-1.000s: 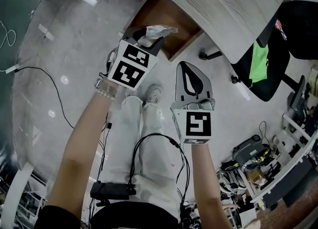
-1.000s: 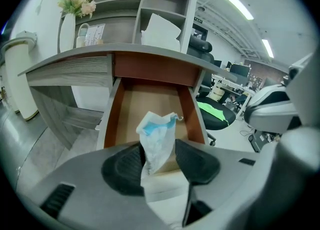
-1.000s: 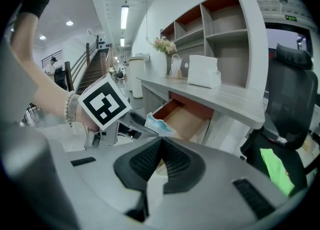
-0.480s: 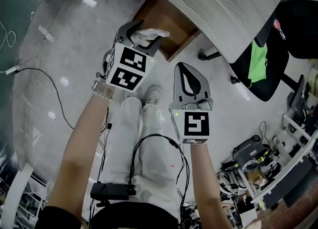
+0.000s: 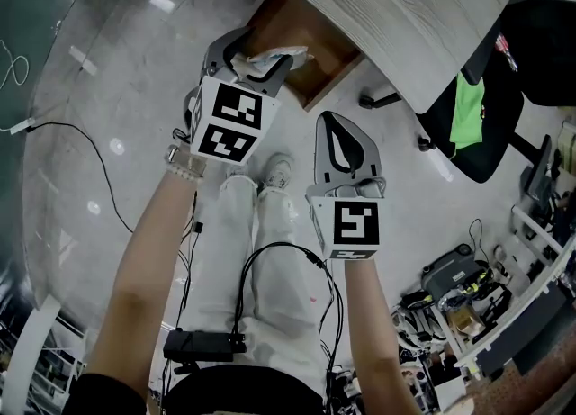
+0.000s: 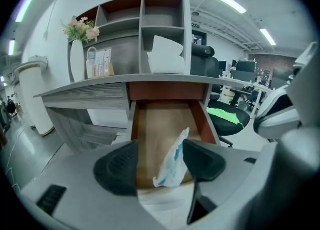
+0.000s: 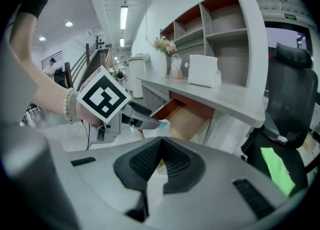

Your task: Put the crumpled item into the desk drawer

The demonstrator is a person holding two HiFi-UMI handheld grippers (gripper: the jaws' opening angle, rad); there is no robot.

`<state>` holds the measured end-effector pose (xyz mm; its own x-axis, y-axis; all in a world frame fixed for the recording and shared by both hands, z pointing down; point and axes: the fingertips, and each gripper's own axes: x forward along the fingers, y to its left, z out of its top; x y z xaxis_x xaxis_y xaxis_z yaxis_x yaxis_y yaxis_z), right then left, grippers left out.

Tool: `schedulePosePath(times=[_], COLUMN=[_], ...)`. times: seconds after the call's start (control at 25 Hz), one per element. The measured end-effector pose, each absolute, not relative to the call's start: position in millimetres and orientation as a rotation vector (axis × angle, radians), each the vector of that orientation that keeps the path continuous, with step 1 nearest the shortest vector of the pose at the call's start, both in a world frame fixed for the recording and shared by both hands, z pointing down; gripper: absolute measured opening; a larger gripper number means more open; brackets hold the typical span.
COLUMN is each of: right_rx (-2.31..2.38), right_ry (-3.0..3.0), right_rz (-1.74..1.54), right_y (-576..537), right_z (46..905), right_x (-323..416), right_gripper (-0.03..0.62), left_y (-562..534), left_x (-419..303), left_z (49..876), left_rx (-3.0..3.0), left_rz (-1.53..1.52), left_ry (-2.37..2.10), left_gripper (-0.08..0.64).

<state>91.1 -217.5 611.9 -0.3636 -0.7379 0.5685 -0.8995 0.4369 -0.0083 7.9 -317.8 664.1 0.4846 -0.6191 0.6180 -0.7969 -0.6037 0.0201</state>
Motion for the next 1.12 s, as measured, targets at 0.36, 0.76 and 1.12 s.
schedulePosePath(times=[0.36, 0.76, 1.12], right_rx=[1.374, 1.360, 1.380], right_ry=[-2.215, -2.219, -2.212], right_rz=[0.449, 0.463, 0.453], right_y=[-216, -215, -219], right_z=[612, 612, 609], right_x=[88, 81, 85], right_gripper=[0.005, 0.005, 0.005], left_y=[-321, -310, -289], left_x=[1, 2, 0], left_z=[676, 677, 668], left_rx=[2.403, 2.404, 2.425], left_rz=[0.887, 0.844, 0.829], left_ry=[-1.205, -1.209, -1.207], left_gripper=[0.278, 0.251, 0.012])
